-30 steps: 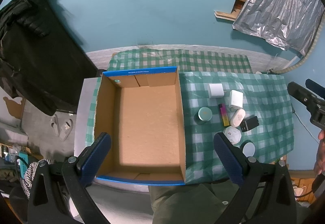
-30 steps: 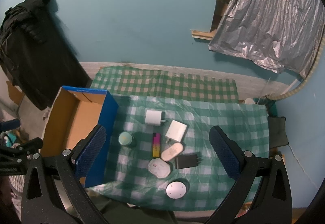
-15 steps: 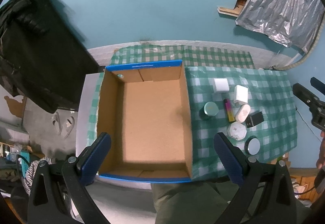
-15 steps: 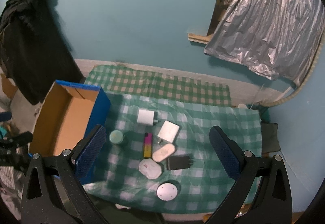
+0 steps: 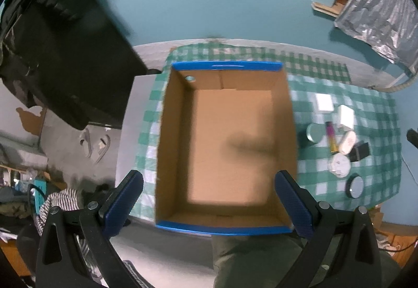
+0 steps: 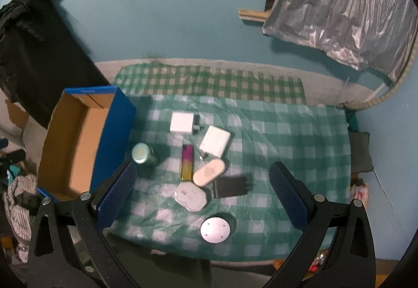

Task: Organize rigid objects
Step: 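Grasp the round silver disc with the right gripper while the left gripper clamps the box wall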

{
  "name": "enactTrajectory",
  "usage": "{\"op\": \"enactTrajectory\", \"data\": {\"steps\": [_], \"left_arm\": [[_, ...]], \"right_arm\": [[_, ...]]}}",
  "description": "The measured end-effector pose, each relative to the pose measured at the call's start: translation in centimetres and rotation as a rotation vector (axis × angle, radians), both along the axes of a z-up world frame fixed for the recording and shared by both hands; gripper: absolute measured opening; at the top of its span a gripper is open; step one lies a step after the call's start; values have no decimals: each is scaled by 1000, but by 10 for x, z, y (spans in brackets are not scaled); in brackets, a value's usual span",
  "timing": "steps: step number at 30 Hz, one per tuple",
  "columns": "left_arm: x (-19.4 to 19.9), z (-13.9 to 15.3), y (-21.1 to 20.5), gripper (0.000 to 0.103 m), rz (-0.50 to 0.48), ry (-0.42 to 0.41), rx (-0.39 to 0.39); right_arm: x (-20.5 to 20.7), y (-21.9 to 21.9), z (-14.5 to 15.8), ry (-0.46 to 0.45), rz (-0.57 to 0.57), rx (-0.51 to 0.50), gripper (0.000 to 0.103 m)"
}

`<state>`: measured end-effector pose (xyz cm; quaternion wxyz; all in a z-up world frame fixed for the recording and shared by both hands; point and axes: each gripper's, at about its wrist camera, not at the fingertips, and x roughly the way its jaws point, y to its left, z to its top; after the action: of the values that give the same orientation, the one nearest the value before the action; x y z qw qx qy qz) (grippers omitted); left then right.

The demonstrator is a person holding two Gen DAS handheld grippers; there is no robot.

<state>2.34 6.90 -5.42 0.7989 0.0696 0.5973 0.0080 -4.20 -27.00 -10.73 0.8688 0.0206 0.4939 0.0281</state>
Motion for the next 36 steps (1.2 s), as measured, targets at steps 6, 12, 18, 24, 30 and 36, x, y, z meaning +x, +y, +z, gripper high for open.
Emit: {"op": "enactTrajectory", "data": {"steps": [6,12,18,24,30,36], "left_arm": [[9,-18,28,101,24,28,15],[17,-40,53,101,33,63,31],[22,-70,73,101,29,117,56],[24,-95,86,92,24,162,60],[23,-115,92,87,27,216,38],[20,-131,93,76,43,244,13]], "right_arm": [[0,-1,-37,85,-2,1,101],[-5,-5,-79,173,-30,45,101],[-13,-13,-118,230,-85,62,101],[-21,-22,-154,279,-144,86,101],[-26,-27,-189,337,-186,69,100],[-23,-30,-214,378,-192,33,95]]}}
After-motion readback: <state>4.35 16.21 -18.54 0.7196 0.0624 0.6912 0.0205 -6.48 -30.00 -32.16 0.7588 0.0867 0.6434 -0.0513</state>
